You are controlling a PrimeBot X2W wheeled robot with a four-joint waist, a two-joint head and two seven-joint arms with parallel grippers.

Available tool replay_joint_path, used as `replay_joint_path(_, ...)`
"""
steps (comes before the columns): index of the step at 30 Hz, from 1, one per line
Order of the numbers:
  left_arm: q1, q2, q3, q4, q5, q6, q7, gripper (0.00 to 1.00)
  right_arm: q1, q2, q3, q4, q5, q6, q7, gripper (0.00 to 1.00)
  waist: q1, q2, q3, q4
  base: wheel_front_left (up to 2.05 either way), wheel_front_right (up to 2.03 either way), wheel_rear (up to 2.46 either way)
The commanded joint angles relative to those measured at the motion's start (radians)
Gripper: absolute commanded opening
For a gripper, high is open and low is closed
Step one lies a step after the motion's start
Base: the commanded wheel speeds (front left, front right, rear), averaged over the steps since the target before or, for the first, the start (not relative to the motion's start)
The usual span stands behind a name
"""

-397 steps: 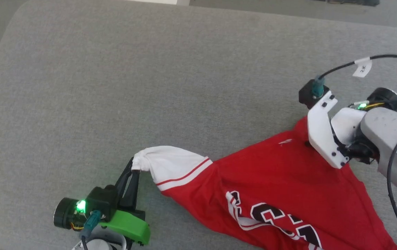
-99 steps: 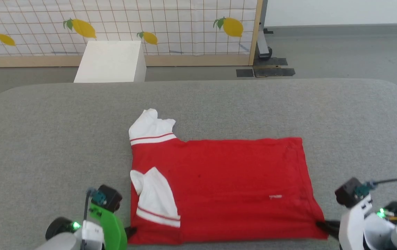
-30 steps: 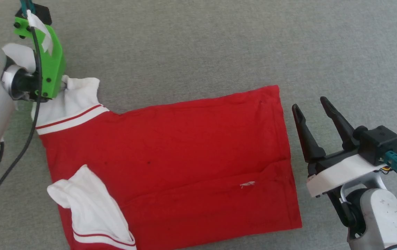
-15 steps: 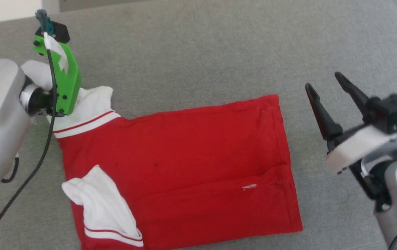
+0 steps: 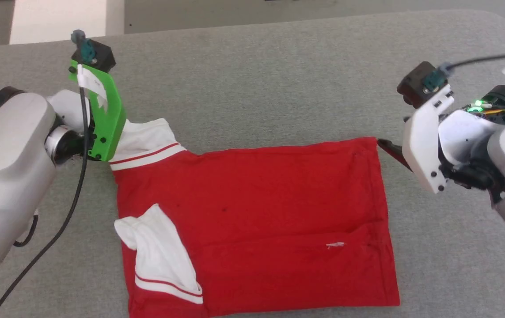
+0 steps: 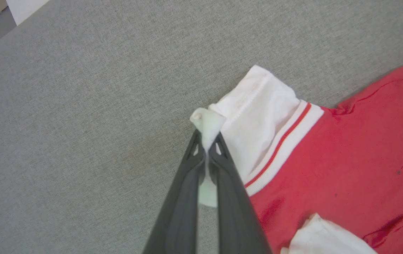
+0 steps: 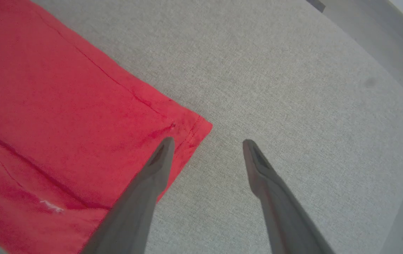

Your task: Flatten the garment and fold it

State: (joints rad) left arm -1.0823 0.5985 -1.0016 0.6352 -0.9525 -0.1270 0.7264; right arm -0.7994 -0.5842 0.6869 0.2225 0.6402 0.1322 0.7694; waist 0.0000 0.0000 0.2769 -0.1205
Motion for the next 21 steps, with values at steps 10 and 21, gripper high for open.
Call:
replay_joint_path(10, -0.036, -0.017, -0.037, -0.017, -0.009, -0.004, -0.032, 0.0, -0.156, 0.071, 0.128, 0.274, 0.152, -0.002, 0.126, 1.0, 0.0, 0.0, 0.04, 0.045, 0.0, 0.0, 0.0)
replay_joint_path(21, -0.082, -0.022, -0.072, -0.015, -0.022, -0.004, -0.053, 0.0, -0.121, 0.184, 0.166, 0.497, 0.191, -0.002, 0.014, 1.0, 0.0, 0.0, 0.09, 0.065, 0.0, 0.0, 0.0)
